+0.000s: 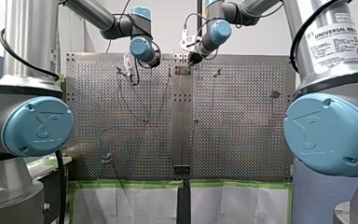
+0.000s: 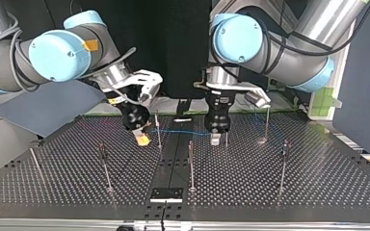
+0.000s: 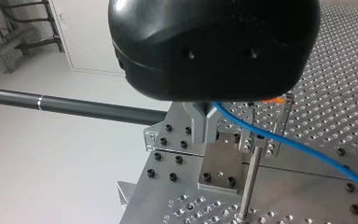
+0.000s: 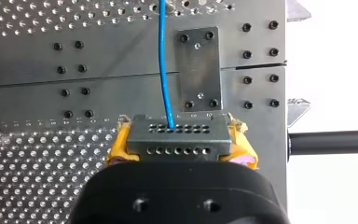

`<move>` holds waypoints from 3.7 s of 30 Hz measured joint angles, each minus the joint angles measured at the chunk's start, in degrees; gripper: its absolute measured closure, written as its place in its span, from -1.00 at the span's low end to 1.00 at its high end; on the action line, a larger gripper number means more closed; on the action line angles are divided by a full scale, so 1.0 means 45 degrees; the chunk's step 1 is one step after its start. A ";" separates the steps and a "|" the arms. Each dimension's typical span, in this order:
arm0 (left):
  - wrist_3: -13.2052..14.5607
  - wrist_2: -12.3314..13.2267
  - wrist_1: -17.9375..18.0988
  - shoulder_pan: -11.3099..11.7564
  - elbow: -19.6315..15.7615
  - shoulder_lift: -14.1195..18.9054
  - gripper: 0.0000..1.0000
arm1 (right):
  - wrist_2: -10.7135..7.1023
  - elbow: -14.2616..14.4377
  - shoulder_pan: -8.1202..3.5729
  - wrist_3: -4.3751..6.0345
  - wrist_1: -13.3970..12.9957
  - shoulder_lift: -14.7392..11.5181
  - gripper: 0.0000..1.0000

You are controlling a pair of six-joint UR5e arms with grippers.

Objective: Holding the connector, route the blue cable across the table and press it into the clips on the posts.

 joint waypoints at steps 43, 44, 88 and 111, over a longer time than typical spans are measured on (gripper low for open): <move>-0.0117 0.1929 0.0732 0.1321 0.1465 -0.2749 1.00 | -0.0916 -0.1104 -0.1142 0.0074 -0.0163 0.1637 1.00; -0.0123 0.1959 0.0719 0.1336 0.1558 -0.2838 1.00 | -0.0919 -0.1124 -0.1167 0.0068 -0.0170 0.1658 1.00; 0.0290 0.1339 -0.1333 0.1971 0.2717 -0.2952 -0.96 | -0.1105 -0.2661 -0.1651 -0.0046 -0.0141 0.2606 1.00; -0.0163 0.2753 -0.3842 0.0899 0.1605 -0.0513 -0.96 | -0.1094 -0.2658 -0.1652 0.0024 -0.0079 0.2536 1.00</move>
